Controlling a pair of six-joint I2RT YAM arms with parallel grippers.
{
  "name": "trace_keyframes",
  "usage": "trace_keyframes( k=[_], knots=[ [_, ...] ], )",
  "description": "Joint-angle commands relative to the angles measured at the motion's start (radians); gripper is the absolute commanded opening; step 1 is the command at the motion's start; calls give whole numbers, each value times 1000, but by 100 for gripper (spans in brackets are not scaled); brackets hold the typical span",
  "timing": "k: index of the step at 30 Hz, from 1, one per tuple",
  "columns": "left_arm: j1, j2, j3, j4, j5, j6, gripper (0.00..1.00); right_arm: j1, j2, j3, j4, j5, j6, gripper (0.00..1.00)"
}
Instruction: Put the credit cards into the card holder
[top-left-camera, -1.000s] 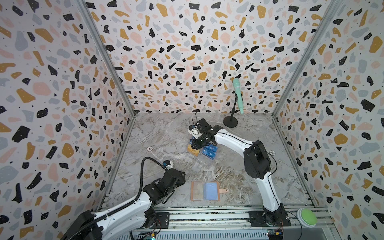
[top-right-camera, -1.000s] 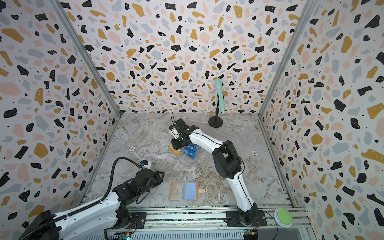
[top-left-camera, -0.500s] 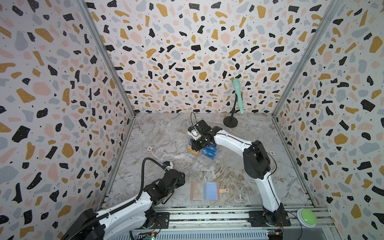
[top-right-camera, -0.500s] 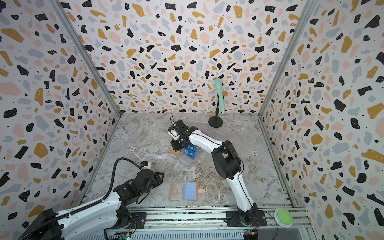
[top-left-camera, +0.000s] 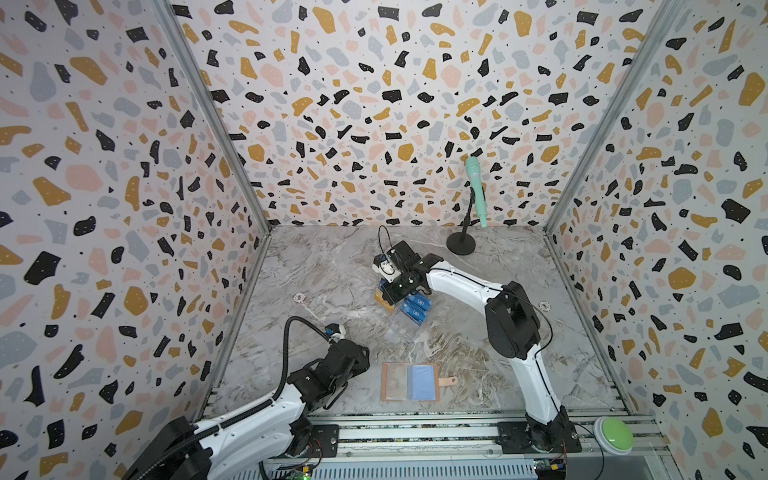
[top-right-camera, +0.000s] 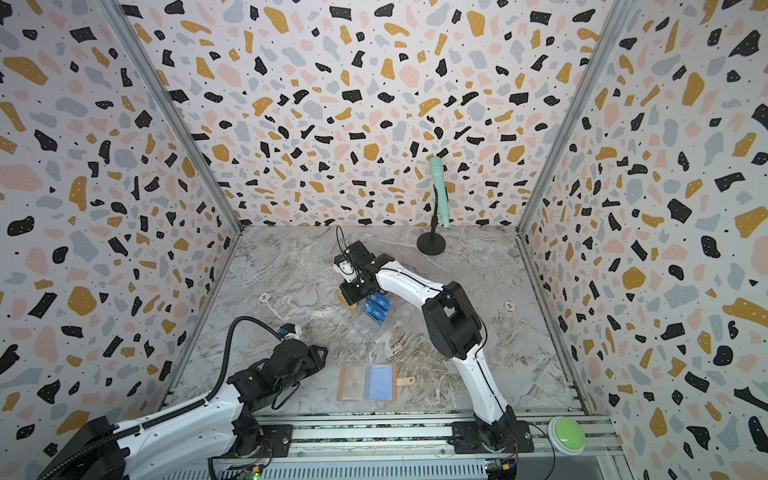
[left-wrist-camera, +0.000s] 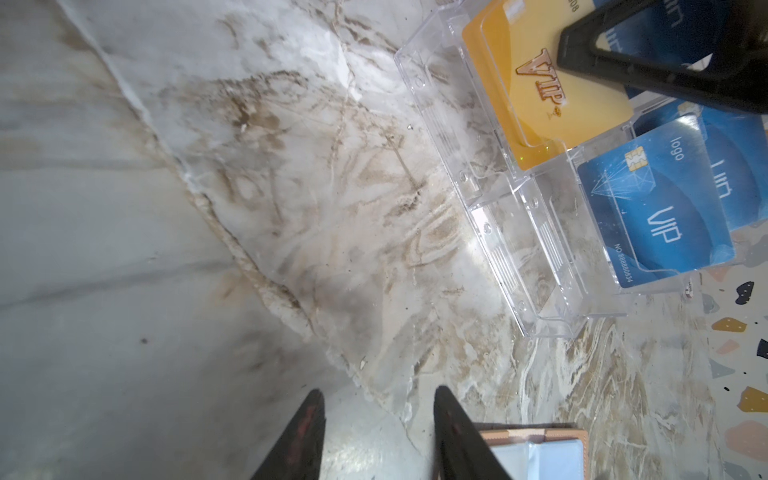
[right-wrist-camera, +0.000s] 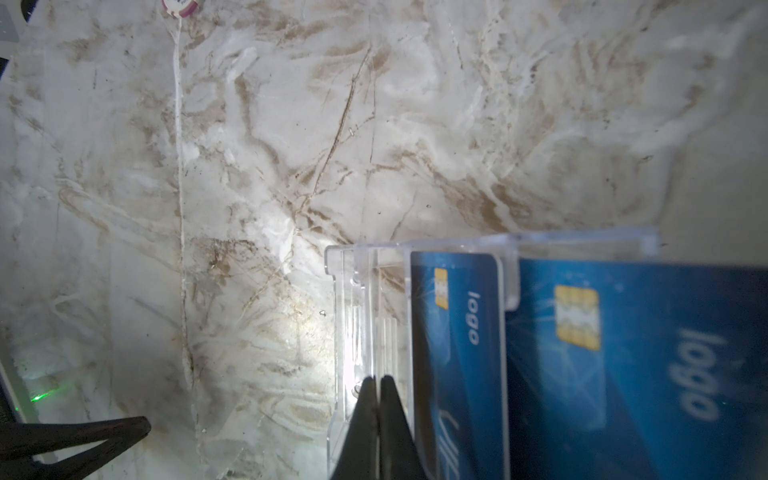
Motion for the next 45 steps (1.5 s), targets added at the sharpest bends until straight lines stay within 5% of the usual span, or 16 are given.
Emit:
trace_keyframes(
  k=[1, 14, 21, 29, 35, 45],
  knots=[
    [5, -4, -8, 23, -3, -1, 46, 4, -45, 36, -29, 13, -28, 0],
    [5, -22, 68, -85, 54, 27, 45, 4, -245, -43, 28, -17, 3, 0],
    [5, -38, 150, -172, 80, 97, 43, 1, -513, -385, 175, -106, 156, 0],
    [-54, 1, 111, -38, 249, 103, 40, 55, -878, -1042, 506, -215, 558, 0],
    [-117, 71, 112, 95, 328, 107, 36, 119, -983, -1390, 806, -246, 835, 0],
    [-122, 275, 138, 232, 385, 129, 12, 114, -935, -1448, 869, -273, 866, 0]
  ],
)
